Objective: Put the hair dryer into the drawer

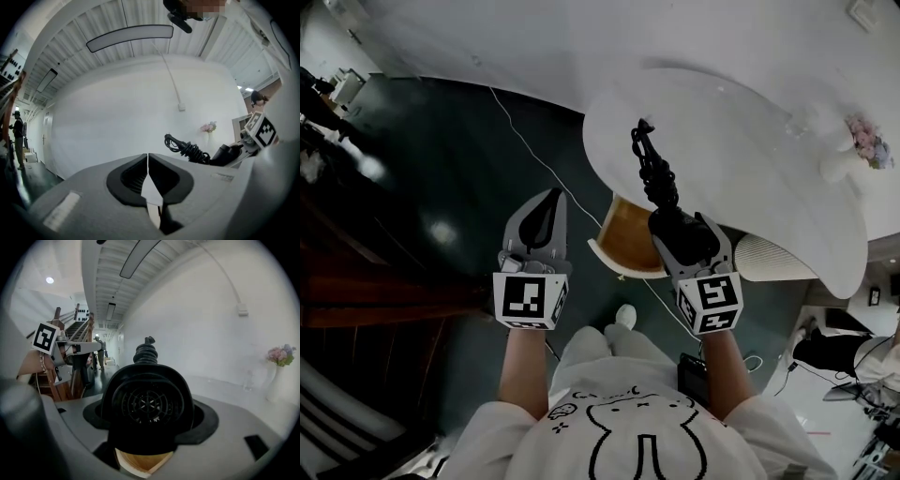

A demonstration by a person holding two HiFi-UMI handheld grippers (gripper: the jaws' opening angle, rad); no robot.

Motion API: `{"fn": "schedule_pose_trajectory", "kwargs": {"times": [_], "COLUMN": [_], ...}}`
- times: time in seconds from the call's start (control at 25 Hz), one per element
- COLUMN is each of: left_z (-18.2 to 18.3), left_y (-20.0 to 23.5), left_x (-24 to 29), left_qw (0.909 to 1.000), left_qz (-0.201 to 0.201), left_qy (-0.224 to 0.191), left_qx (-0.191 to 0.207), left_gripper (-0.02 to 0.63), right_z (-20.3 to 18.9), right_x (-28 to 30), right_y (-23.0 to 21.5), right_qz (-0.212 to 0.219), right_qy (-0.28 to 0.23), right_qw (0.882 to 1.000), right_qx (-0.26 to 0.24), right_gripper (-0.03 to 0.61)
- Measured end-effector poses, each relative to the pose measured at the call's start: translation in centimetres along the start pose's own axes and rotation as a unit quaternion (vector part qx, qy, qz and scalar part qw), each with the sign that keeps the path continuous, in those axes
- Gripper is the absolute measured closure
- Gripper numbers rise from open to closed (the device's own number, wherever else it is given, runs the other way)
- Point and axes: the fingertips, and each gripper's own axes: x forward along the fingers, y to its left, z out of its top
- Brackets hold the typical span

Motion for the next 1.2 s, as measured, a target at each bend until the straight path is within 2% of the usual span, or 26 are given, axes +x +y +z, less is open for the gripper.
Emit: {"fn": "schedule_pose_trajectory", "kwargs": {"times": [0.2, 0.4, 0.72, 1.2], "left_z": [-1.3, -3.2, -6.6, -11.5], "left_y": [-1.0, -2.4, 1.3, 1.3], "left_x": [2.3, 4.8, 3.4, 4.4], "left_qw": [0.9996, 0.9984, 0.9970, 0.9930], "left_qz": [0.001, -0.017, -0.032, -0.030], "left_qy": [0.027, 0.052, 0.062, 0.092], "left_qx": [-0.008, -0.015, -0.034, -0.068], "left_gripper": [0.593, 0.592, 0.593, 0.593], "right_z": [-1.9, -4.1, -7.1, -13.7], "right_x": [1.5, 3.0, 6.5, 10.0], "right_y": [-1.0, -1.6, 3.8, 4.6], "right_qz": [0.029, 0.045, 0.063, 0.101], "right_qy": [0.034, 0.070, 0.123, 0.214], "right_qw": [0.999, 0.997, 0.990, 0.971], "right_qx": [0.005, 0.006, -0.018, -0.027], "right_gripper": [0.224, 0.224, 0.224, 0.224]}}
